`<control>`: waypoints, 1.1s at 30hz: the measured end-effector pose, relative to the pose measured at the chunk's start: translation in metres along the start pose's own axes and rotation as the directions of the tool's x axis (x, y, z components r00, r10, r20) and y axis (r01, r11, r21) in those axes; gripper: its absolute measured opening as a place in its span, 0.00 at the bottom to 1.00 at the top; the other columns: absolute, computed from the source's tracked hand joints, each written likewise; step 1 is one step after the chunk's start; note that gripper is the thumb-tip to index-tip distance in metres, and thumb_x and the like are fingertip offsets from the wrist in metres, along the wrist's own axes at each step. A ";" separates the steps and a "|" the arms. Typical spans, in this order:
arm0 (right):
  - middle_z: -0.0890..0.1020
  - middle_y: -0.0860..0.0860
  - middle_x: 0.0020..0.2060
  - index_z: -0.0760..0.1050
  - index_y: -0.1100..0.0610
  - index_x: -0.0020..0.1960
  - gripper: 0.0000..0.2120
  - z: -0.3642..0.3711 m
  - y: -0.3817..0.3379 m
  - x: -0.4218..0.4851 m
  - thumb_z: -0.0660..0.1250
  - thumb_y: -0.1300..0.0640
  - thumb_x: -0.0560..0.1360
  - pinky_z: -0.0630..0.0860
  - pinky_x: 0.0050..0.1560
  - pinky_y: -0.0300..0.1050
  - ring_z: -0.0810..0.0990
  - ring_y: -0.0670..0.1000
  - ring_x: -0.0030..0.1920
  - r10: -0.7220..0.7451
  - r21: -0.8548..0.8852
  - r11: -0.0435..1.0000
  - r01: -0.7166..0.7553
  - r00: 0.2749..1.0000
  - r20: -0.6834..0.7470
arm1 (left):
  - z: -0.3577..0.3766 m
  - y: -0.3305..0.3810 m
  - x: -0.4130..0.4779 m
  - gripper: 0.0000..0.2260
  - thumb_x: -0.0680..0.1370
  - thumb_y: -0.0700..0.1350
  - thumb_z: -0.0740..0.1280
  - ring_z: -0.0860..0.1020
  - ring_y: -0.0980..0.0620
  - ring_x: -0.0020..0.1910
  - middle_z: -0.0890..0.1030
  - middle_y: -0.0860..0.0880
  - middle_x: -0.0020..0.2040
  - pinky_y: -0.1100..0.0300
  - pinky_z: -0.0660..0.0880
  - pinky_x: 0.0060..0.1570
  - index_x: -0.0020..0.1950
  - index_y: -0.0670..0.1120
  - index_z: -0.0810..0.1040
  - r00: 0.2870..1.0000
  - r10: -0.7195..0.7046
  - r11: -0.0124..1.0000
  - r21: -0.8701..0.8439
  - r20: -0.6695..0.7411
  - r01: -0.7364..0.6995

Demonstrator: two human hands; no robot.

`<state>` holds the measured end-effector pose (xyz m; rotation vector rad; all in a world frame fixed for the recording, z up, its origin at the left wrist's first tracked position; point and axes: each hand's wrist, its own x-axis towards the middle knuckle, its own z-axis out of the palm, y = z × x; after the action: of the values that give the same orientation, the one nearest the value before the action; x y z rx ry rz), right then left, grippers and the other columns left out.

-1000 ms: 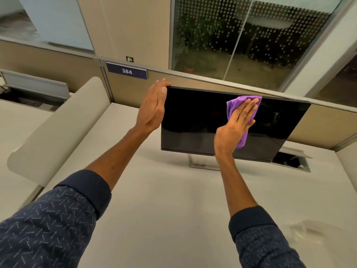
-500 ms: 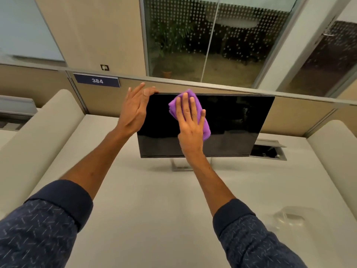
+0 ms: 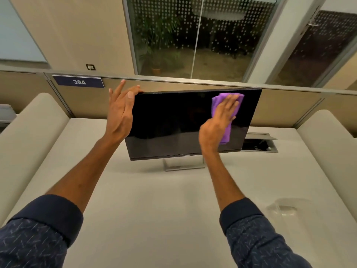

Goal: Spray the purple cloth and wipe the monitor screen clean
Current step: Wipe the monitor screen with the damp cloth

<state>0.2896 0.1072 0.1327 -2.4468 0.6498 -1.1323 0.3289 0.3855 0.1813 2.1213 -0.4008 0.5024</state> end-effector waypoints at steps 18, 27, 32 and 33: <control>0.56 0.58 0.86 0.53 0.58 0.86 0.29 0.019 0.026 0.013 0.54 0.47 0.89 0.55 0.83 0.65 0.53 0.59 0.86 -0.111 0.037 0.993 0.115 0.989 -0.095 | 0.000 -0.013 0.001 0.23 0.90 0.55 0.48 0.52 0.58 0.87 0.68 0.53 0.84 0.41 0.41 0.87 0.77 0.52 0.76 1.000 0.024 1.000 0.011 0.011 -0.024; 0.52 0.63 0.85 0.51 0.63 0.86 0.32 0.020 -0.013 -0.002 0.56 0.49 0.89 0.51 0.85 0.65 0.50 0.64 0.86 -0.068 0.184 0.980 0.080 0.995 -0.070 | 0.007 -0.009 -0.001 0.21 0.90 0.54 0.51 0.53 0.56 0.88 0.69 0.52 0.83 0.43 0.39 0.87 0.76 0.52 0.77 0.998 0.032 0.999 0.009 -0.052 -0.032; 0.57 0.56 0.86 0.51 0.53 0.86 0.34 0.041 -0.056 -0.076 0.62 0.63 0.85 0.49 0.85 0.65 0.49 0.59 0.87 -0.640 0.190 0.765 0.615 0.759 0.120 | 0.007 -0.010 0.000 0.21 0.90 0.50 0.51 0.53 0.54 0.88 0.73 0.51 0.81 0.44 0.41 0.87 0.75 0.50 0.78 0.997 0.074 0.996 0.045 -0.035 -0.073; 0.56 0.53 0.86 0.50 0.52 0.87 0.37 0.046 -0.062 -0.090 0.61 0.67 0.83 0.47 0.85 0.64 0.48 0.57 0.87 -0.749 0.195 0.663 0.723 0.640 0.173 | 0.006 -0.011 0.000 0.21 0.90 0.50 0.51 0.54 0.54 0.88 0.73 0.51 0.81 0.44 0.41 0.87 0.76 0.50 0.78 0.997 0.076 0.997 0.036 -0.028 -0.075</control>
<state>0.2897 0.2134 0.0809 -2.7453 -0.5651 -1.0367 0.3354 0.3865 0.1704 2.1358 -0.4598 0.5867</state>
